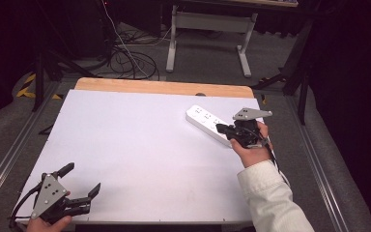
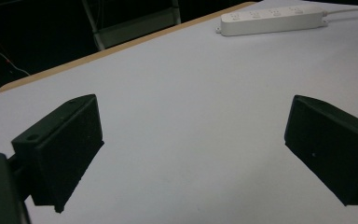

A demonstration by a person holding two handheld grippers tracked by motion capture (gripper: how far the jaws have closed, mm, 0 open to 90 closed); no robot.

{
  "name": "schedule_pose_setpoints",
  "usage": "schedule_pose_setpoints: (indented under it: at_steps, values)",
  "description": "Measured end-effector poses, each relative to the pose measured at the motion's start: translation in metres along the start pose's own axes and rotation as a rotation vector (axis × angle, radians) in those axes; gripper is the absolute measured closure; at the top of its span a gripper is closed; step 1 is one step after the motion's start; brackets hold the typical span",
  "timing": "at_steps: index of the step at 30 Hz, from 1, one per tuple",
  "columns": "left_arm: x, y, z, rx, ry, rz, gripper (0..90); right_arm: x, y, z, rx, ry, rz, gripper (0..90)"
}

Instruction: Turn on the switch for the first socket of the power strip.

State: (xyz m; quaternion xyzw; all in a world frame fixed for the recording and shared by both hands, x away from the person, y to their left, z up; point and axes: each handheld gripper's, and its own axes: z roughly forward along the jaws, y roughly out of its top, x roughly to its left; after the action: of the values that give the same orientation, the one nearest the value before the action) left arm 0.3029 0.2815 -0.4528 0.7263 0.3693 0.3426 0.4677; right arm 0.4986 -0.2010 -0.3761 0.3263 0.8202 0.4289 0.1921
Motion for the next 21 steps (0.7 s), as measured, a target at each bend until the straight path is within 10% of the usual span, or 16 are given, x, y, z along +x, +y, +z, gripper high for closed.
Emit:
schedule_pose_setpoints:
  at_steps: [21]
  values:
    - [0.0, 0.0, 0.0, 0.003, 0.0, 0.0, 4.8, -0.038, -0.01, 0.036, 0.111, -0.098, 0.078, 90.0]
